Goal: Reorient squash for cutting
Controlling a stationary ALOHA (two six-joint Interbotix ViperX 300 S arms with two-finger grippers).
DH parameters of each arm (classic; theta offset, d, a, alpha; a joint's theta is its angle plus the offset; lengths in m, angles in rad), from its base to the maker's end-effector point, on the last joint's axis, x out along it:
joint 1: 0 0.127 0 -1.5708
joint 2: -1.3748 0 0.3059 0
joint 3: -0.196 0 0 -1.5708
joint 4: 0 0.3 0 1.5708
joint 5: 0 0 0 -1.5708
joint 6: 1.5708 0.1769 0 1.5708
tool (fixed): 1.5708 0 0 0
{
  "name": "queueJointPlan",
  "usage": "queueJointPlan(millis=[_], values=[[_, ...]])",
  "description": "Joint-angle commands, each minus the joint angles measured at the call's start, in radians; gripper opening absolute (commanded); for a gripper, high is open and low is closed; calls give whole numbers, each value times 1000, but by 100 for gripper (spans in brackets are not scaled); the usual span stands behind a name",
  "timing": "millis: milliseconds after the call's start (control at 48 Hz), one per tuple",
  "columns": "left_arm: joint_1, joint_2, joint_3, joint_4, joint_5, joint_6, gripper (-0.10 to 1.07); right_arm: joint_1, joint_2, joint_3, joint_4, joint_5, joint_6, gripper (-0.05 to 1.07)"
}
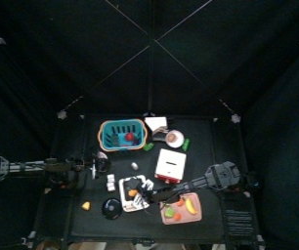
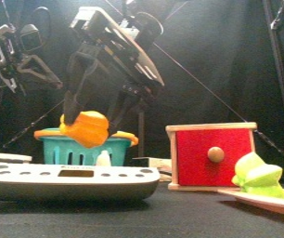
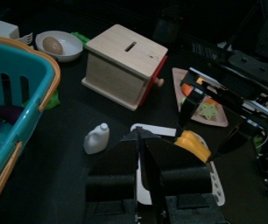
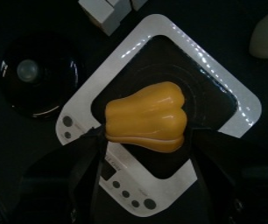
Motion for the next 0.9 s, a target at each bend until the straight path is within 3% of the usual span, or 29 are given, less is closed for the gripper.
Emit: queueJointPlan(millis=[0,354,875], values=[[0,2,-15,-3,-5,0,44,-17,-63,-49,55,28,3,87],[-3,2,-9,-34,-5,2,44,-95,-26,-121,287,80,44,87],[0,2,-6,-31,0,2,44,-130,32,-130,334,169,161,87]])
